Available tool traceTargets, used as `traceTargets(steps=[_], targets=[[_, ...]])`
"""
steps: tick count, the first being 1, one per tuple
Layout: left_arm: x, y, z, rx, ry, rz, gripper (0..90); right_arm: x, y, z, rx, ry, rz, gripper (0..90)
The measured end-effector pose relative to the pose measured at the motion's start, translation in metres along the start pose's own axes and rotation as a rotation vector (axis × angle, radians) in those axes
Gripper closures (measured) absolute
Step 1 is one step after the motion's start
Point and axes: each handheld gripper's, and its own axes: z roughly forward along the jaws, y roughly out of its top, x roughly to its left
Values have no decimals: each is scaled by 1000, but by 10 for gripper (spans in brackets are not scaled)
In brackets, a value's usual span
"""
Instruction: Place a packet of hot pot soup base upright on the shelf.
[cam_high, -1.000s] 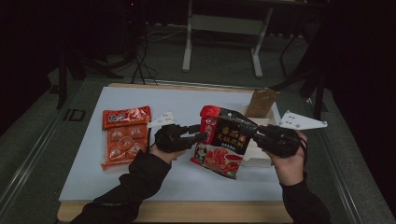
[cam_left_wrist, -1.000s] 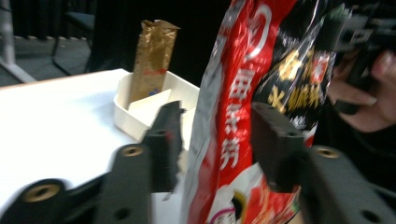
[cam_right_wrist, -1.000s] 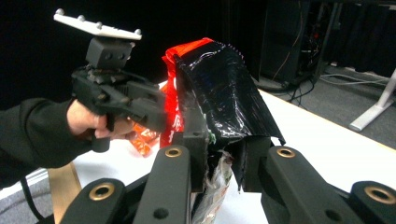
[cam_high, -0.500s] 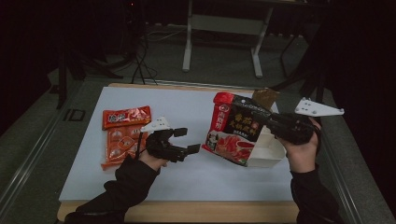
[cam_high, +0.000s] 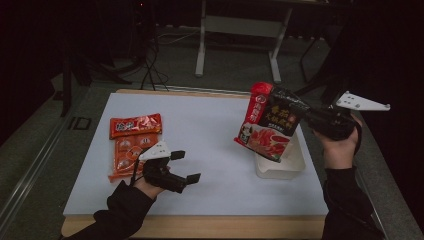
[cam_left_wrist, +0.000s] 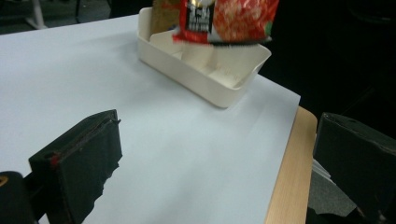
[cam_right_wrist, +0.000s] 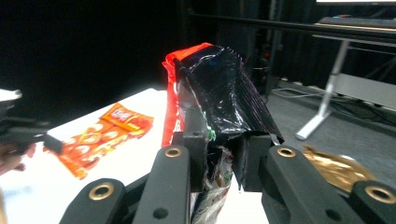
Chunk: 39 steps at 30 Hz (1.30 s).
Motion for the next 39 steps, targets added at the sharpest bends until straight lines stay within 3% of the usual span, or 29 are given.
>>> traceTargets(steps=[4,14,18,20,21,23,28,35,39], targets=[[-1,-15,-9,6,15,17,15,-15,-2,-6,-15,-43,11,771],[-3,-50,-15,24,17,-39,15,-43,-6,-7,3,-126,2,771],[-1,-56,-15,-2,27,-44,15,-52,-9,-1,16,-137,-3,771],[-1,-57,-14,-21,38,-30,15,-54,-10,1,21,-137,-3,771],[0,-58,-14,-30,62,13,15,-56,-12,3,24,-140,-11,771],[1,-59,-15,-45,69,35,15,-61,-15,8,29,-140,-24,771],[2,-60,-16,-63,73,41,17,-69,-22,14,42,-152,-36,770],[3,-65,-10,-28,63,36,17,-74,-32,24,75,-141,-53,769],[4,-68,-6,-14,53,39,17,-74,-36,31,88,-120,-91,767]])
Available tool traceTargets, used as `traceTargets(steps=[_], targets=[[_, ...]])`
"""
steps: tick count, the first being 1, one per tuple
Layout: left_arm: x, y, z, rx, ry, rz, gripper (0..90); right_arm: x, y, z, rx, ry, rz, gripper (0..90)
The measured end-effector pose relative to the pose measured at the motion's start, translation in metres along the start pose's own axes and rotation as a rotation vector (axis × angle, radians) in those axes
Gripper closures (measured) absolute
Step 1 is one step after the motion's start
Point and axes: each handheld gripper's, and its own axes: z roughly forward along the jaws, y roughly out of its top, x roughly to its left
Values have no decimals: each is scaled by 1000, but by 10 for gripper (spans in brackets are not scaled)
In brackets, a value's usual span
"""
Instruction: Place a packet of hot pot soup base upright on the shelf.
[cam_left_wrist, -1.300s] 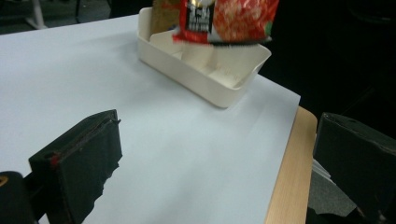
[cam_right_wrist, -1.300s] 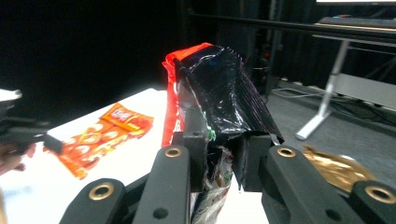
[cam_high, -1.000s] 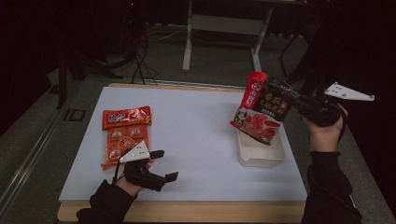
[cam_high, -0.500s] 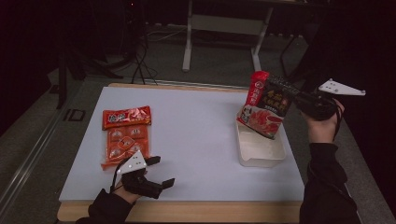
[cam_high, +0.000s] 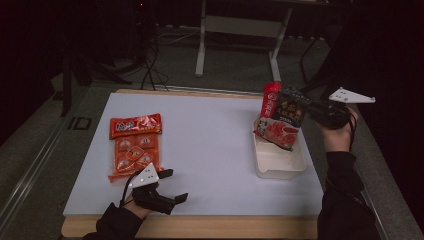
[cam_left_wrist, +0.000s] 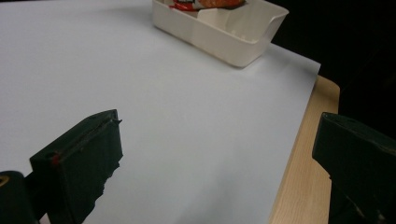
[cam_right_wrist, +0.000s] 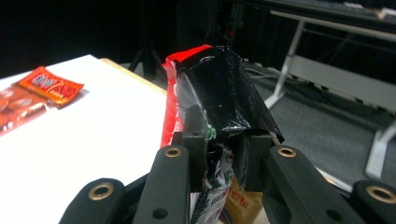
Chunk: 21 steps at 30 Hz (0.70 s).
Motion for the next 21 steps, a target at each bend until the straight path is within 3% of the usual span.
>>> traceTargets(steps=[6,10,14,17,21], targets=[[1,-1,0,0,3,3,18,4,0,7,-2,32,-74,764],[1,-2,0,-1,4,-1,17,7,3,6,17,3,-105,766],[1,-2,0,-4,1,-5,17,6,1,6,5,4,-89,765],[1,-2,1,-2,0,-11,17,6,-1,9,-8,34,-70,764],[2,-3,2,-1,0,-15,17,10,1,15,-4,71,-81,759]])
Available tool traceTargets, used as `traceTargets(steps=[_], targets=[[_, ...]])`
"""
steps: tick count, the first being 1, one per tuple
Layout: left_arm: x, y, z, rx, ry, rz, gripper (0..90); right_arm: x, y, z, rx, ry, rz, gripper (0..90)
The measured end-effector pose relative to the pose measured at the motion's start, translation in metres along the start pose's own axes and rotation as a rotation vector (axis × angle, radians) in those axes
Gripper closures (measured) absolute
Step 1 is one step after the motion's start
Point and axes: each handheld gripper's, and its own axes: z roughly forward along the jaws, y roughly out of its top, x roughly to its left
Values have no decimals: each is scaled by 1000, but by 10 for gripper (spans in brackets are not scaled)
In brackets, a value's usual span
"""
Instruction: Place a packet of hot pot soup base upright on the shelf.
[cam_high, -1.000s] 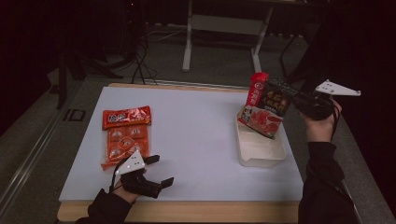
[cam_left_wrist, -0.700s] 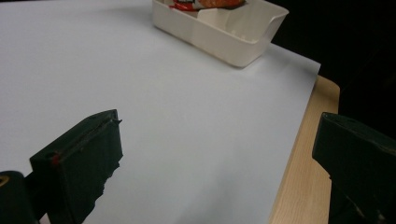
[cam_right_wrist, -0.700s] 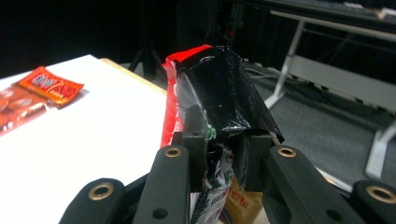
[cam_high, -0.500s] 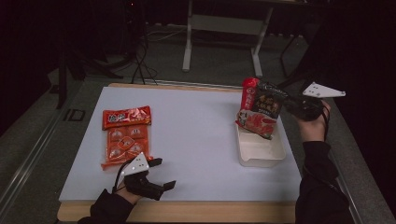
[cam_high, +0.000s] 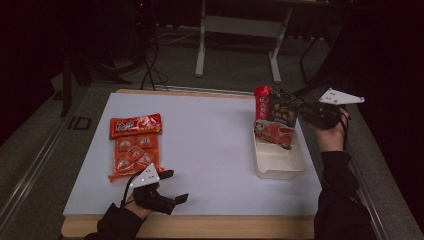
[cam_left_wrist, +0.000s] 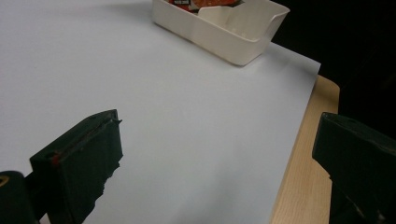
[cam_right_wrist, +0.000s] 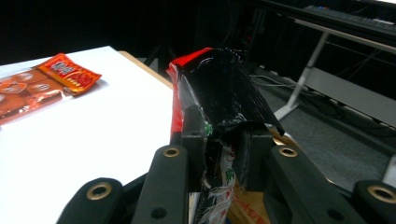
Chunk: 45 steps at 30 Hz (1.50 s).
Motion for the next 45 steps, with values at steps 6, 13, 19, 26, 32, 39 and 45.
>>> traceTargets(steps=[6,13,19,26,32,39,45], targets=[[2,-1,-1,-3,0,-7,17,5,-6,9,27,34,-11,748],[3,-2,-1,-5,-2,-24,18,2,-18,8,-13,37,63,739],[4,-2,-1,-4,-2,-30,18,1,-27,7,-8,28,97,732],[4,-2,-1,-5,-2,-32,18,-7,-52,1,-16,9,202,675],[3,-2,0,-1,-1,-24,18,-5,-48,-7,-5,-19,184,566],[2,-1,-1,-5,13,12,18,3,-25,-21,-38,-32,194,442],[3,2,-5,-33,34,14,17,18,-4,-33,-86,-51,195,304]])
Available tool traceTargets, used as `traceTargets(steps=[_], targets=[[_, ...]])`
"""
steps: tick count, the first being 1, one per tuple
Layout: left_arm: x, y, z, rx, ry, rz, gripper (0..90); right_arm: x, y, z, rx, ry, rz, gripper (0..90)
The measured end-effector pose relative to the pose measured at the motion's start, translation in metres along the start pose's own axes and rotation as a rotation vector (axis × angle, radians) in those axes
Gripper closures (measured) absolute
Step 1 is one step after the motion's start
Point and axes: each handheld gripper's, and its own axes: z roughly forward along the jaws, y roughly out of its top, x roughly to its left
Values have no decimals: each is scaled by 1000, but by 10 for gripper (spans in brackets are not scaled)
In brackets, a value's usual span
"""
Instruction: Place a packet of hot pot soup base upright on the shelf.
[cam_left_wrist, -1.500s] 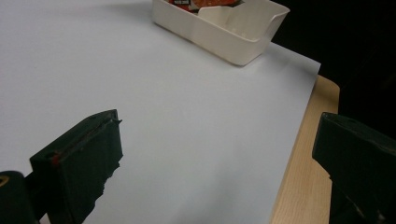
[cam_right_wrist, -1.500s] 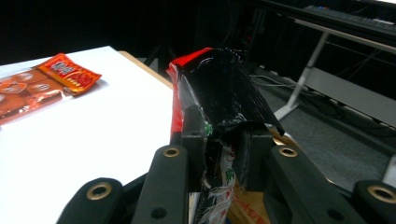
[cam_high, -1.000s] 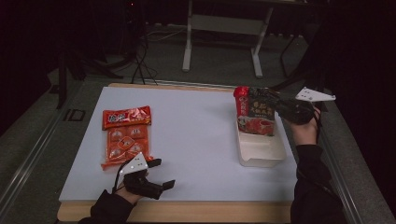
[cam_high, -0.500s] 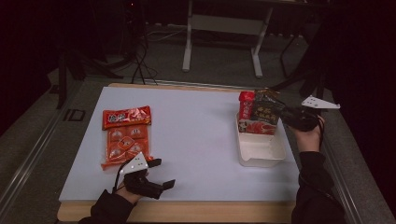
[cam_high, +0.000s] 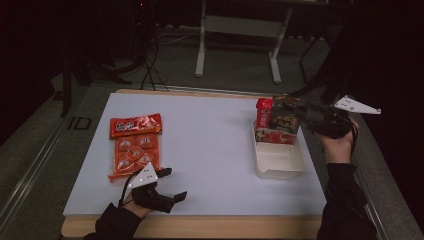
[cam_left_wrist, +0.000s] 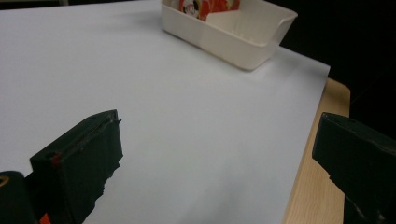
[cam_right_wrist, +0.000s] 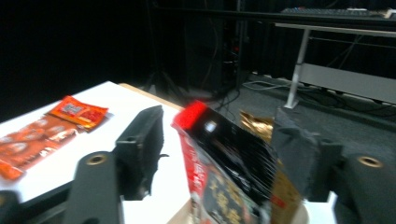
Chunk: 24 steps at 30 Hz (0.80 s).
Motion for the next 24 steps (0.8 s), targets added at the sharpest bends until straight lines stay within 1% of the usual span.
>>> traceTargets(steps=[2,3,4,5,7,8,9,11,12,13,14,15,16,17,18,20,21,23,24], targets=[[1,1,-2,-6,-6,-20,17,8,4,-2,-18,11,3,236],[1,1,-3,-13,4,-16,17,12,6,-3,-20,18,3,193],[1,1,-4,-14,5,-16,17,16,7,-3,-20,13,-2,155],[2,1,-5,-18,-8,-24,18,21,8,-4,-24,15,-8,133],[2,3,-7,-23,-11,-36,17,31,9,-6,-43,30,-15,114],[2,3,-8,-16,-4,-32,17,35,9,-8,-53,36,-20,113],[2,5,-8,-1,4,-28,17,40,8,-9,-58,57,-18,113],[3,6,-11,12,2,-36,17,49,6,-10,-68,73,-8,120],[3,6,-11,12,2,-36,18,49,6,-10,-68,73,-8,120],[4,6,-12,27,2,-50,18,52,4,-11,-67,79,-12,139],[5,7,-13,30,9,-55,18,60,0,-11,-71,112,-24,141],[5,7,-15,33,16,-54,18,64,-2,-11,-65,128,-31,146],[5,7,-16,38,12,-55,18,68,-5,-12,-62,137,-32,147],[6,8,-18,44,10,-52,18,72,-8,-12,-66,152,-23,147],[6,9,-19,48,8,-48,18,77,-11,-11,-63,175,-18,147],[8,11,-23,56,12,-35,18,85,-16,-11,-49,183,-18,159],[9,12,-26,56,14,-29,18,89,-19,-11,-34,191,-30,159],[13,15,-31,57,25,-32,19,100,-25,-12,0,193,-58,159],[15,17,-33,49,32,-36,37,103,-27,-13,4,201,-59,159]])
